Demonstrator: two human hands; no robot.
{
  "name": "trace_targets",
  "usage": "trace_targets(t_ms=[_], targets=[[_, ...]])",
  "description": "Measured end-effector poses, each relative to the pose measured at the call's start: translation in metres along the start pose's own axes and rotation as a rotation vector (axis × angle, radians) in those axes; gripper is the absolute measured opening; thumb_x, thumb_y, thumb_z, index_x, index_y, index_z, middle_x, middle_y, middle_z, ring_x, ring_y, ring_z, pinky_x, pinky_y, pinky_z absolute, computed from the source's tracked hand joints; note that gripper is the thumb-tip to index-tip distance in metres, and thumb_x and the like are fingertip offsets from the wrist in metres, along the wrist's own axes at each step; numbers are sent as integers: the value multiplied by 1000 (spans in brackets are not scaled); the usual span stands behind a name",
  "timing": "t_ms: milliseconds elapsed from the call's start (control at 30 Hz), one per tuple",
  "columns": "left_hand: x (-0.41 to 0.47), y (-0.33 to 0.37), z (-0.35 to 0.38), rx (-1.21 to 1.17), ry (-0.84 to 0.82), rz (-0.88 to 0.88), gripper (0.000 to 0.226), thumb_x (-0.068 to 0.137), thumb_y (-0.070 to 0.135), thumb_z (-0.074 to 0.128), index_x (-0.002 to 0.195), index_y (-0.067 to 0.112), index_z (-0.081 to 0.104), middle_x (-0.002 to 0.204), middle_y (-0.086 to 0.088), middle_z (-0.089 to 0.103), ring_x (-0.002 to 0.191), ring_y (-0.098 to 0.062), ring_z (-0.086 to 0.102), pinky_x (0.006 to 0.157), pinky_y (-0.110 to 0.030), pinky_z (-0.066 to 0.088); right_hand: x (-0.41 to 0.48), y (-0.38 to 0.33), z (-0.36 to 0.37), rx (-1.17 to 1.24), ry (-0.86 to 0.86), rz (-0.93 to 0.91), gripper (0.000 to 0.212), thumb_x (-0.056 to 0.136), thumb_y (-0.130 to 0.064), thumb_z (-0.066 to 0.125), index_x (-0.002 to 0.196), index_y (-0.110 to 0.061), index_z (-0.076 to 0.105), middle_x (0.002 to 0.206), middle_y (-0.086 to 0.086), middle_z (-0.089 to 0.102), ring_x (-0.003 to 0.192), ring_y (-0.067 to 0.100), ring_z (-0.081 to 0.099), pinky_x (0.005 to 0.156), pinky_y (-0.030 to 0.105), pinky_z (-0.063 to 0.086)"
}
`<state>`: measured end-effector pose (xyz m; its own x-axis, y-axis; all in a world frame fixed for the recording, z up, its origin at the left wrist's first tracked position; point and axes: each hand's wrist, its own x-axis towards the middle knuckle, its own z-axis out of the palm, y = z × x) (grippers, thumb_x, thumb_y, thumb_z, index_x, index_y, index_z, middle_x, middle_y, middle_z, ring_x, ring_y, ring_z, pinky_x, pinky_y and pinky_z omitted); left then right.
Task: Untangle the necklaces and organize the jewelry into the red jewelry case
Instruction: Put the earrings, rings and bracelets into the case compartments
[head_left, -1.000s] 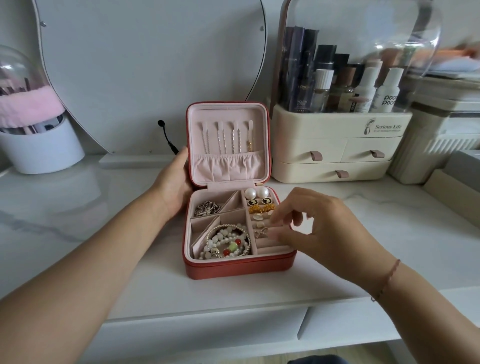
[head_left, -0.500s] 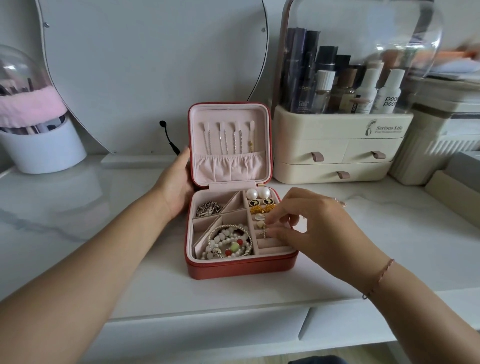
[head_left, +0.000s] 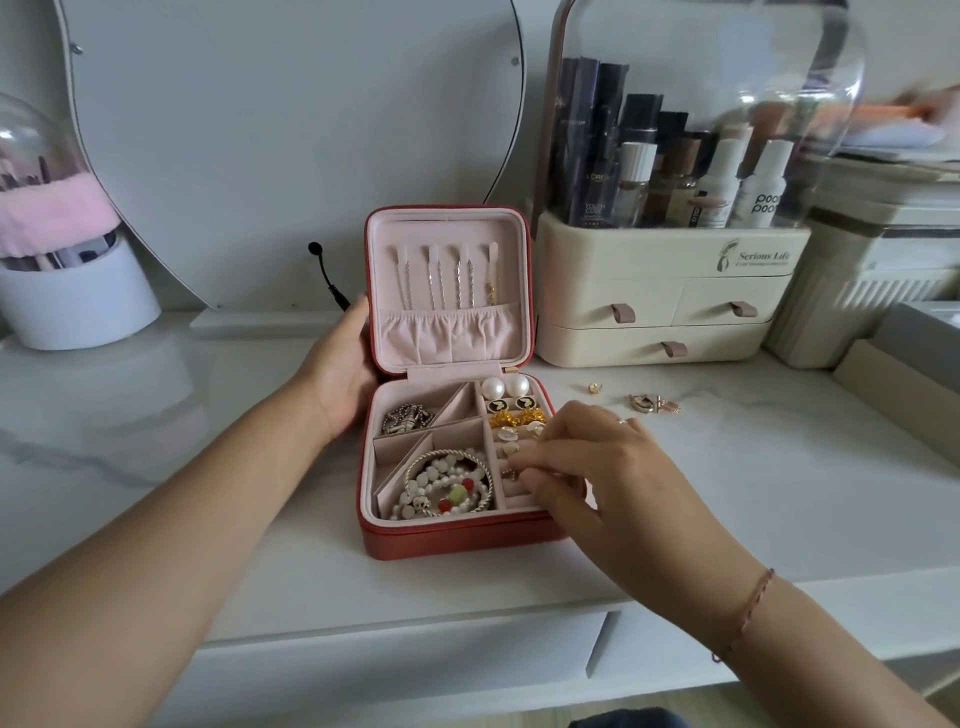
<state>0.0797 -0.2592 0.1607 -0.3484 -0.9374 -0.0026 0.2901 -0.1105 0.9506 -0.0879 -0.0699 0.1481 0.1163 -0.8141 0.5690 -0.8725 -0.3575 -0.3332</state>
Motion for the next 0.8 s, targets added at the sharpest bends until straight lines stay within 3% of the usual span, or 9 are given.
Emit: trace_targets(t_ms=[100, 167, 233, 367, 467, 533, 667, 800], targets=[[0, 0, 2, 8, 2, 12, 35, 96, 45, 45, 108, 21, 69, 103, 0, 74, 90, -14, 72, 71, -25, 57, 3, 9, -13, 166, 7, 98, 17, 88, -24, 61, 100, -25, 74, 85, -12, 57, 75, -2, 52, 66, 11, 38], [0, 0, 0, 20, 0, 21, 38, 96, 47, 45, 111, 22, 69, 110, -1, 73, 97, -16, 70, 83, -30, 55, 11, 30, -23, 132, 89, 179, 15, 85, -17, 67, 96, -24, 74, 83, -12, 58, 78, 1, 55, 66, 7, 37], [0, -1, -1, 44, -12, 29, 41, 96, 50, 44, 116, 23, 67, 115, 0, 71, 105, -17, 67, 93, -34, 51, 24, 57, -30, 43, 111, 266, 13, 83, -16, 69, 93, -22, 74, 84, -8, 60, 77, 5, 55, 68, 11, 37], [-3, -1, 2, 42, 1, 65, 32, 97, 45, 43, 100, 26, 69, 97, 6, 75, 86, -10, 71, 69, -23, 57, 46, 94, -31, -141, -66, 340, 16, 85, -15, 66, 100, -18, 72, 91, -3, 61, 86, 14, 58, 74, 20, 36], [-3, -1, 3, 34, 14, 76, 31, 98, 44, 43, 99, 27, 68, 93, 7, 75, 82, -9, 71, 63, -20, 56, 56, 103, -24, -273, -194, 259, 21, 88, -17, 63, 108, -20, 70, 102, -2, 62, 97, 17, 57, 90, 28, 38], [-3, -1, 3, 24, 0, 65, 32, 98, 44, 42, 103, 27, 68, 97, 6, 75, 84, -9, 71, 64, -21, 57, 59, 105, -17, -362, -259, 234, 23, 90, -22, 59, 112, -25, 67, 109, -4, 61, 103, 17, 55, 98, 32, 31], [-3, -1, 3, 25, -6, 69, 31, 98, 44, 42, 103, 26, 67, 95, 6, 75, 84, -10, 71, 68, -23, 58, 62, 108, -11, -438, -273, 207, 23, 93, -20, 52, 109, -24, 69, 107, -2, 62, 104, 19, 55, 76, 24, 17], [-4, -1, 4, 36, -15, 72, 31, 99, 43, 41, 99, 26, 68, 92, 7, 76, 84, -9, 71, 74, -24, 57, 61, 108, -8, -406, -253, 226, 17, 92, -17, 54, 99, -18, 70, 104, 0, 63, 101, 22, 57, 78, 22, 21]])
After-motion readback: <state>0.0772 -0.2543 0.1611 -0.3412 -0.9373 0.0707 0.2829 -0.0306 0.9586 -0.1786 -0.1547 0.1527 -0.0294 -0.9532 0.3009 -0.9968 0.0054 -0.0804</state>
